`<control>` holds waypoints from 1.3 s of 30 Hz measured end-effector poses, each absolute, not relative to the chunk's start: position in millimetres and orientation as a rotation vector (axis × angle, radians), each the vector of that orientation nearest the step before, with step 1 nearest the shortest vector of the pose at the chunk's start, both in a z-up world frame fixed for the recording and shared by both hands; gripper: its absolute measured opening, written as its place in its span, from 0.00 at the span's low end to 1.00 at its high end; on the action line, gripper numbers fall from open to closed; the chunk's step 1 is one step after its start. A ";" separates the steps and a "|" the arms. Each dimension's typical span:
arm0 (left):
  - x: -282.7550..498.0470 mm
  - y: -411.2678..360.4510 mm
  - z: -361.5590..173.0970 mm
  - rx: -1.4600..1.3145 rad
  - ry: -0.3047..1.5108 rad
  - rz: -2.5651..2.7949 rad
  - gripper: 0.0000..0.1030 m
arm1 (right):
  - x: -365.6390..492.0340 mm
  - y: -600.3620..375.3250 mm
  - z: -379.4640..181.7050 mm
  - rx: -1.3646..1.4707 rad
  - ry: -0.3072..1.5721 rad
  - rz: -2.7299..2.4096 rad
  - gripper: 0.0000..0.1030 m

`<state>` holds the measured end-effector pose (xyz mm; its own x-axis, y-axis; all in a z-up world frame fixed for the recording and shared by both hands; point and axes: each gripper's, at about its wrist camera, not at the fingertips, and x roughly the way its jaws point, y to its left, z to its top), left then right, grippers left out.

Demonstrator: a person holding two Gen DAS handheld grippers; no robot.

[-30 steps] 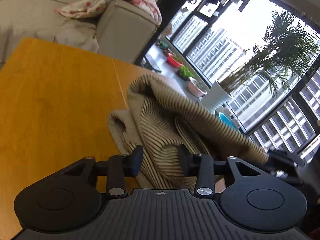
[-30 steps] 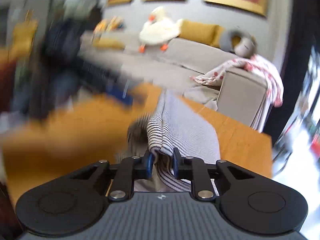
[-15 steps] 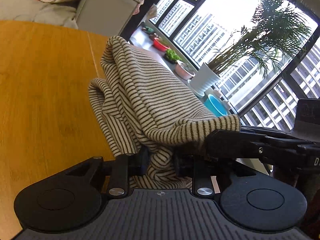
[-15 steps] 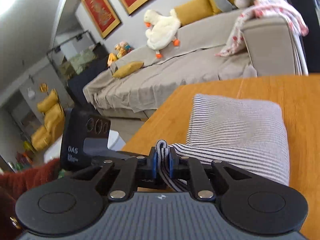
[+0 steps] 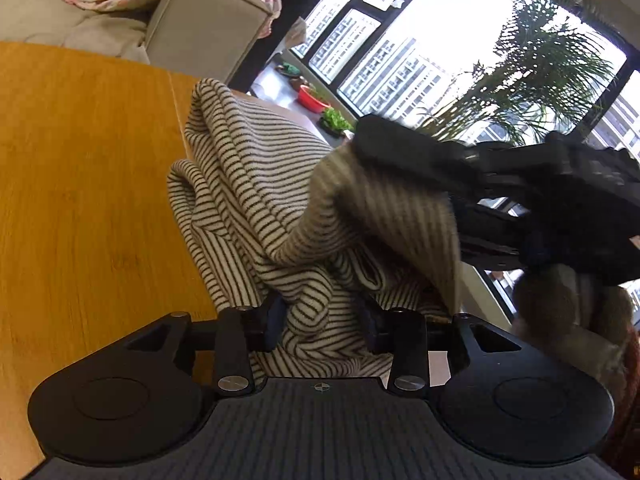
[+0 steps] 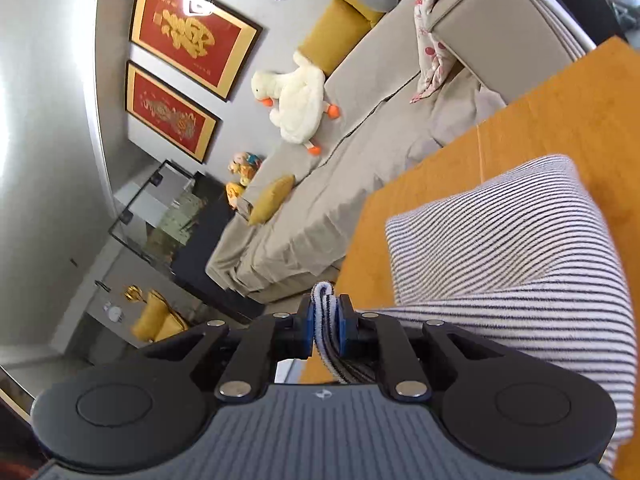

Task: Fold clothes

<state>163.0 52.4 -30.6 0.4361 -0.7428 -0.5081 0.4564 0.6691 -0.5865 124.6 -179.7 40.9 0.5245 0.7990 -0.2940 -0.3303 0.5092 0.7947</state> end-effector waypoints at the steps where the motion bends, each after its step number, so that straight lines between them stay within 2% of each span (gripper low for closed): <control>1: 161.7 58.6 -28.7 -0.390 0.831 -0.795 0.45 | 125.6 -178.4 37.8 0.735 0.733 0.752 0.11; 3: 158.8 75.1 -23.5 -0.389 0.833 -0.831 0.50 | 124.7 -179.6 29.1 0.718 0.749 0.736 0.11; 5: 155.3 98.9 -15.4 -0.394 0.810 -0.837 0.65 | 121.0 -184.2 19.4 0.738 0.748 0.741 0.10; 6: 157.8 107.2 -11.0 -0.415 0.798 -0.823 0.67 | 117.8 -185.2 16.0 0.742 0.741 0.747 0.10; 10: 178.0 125.8 7.8 -0.511 0.756 -0.738 0.67 | 97.6 -171.3 12.8 0.586 0.697 0.756 0.10; 13: 197.6 95.4 17.8 -0.436 0.764 -0.710 0.59 | 86.1 -155.3 15.4 0.445 0.698 0.760 0.10; 15: 208.9 70.6 19.8 -0.366 0.786 -0.691 0.49 | 81.9 -149.2 17.1 0.380 0.702 0.756 0.10; 16: 213.8 60.9 20.3 -0.335 0.792 -0.680 0.39 | 79.5 -147.0 17.0 0.346 0.698 0.751 0.11; 17: 218.9 52.6 20.6 -0.307 0.795 -0.672 0.33 | 77.4 -146.1 17.1 0.325 0.694 0.749 0.11; 18: 222.8 48.2 20.6 -0.295 0.793 -0.665 0.31 | 76.3 -145.5 16.7 0.311 0.692 0.748 0.11; 20: 230.3 45.5 25.5 -0.302 0.762 -0.637 0.16 | 76.1 -146.1 16.3 0.304 0.691 0.746 0.11; 23: 249.0 46.4 30.8 -0.303 0.714 -0.584 0.14 | 73.2 -146.4 19.4 0.285 0.682 0.742 0.11; 25: 257.8 38.0 20.6 -0.209 0.726 -0.535 0.14 | 72.3 -143.8 20.2 0.265 0.673 0.740 0.11; 28: 266.0 32.0 -0.2 -0.156 0.757 -0.507 0.15 | 70.4 -132.8 16.0 0.217 0.664 0.732 0.11; 30: 271.3 42.1 -7.1 -0.237 0.781 -0.489 0.22 | 67.6 -122.9 14.8 0.154 0.644 0.723 0.11; 32: 271.6 54.8 -1.7 -0.280 0.793 -0.467 0.34 | 65.7 -113.5 14.8 0.082 0.629 0.716 0.11; 36: 245.8 86.3 28.8 -0.350 0.763 -0.501 0.41 | 61.7 -101.3 13.8 -0.028 0.618 0.714 0.11; 38: 231.3 92.9 37.0 -0.404 0.754 -0.571 0.54 | 59.3 -96.9 12.6 -0.067 0.600 0.712 0.11; 39: 226.0 90.4 37.2 -0.415 0.761 -0.610 0.55 | 58.9 -94.3 12.3 -0.089 0.592 0.710 0.11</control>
<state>226.0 90.4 37.2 0.5669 -0.6459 -0.5113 0.3587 0.7523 -0.5526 58.9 -94.3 12.3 0.6027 0.5878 -0.5396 -0.6368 0.7619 0.1187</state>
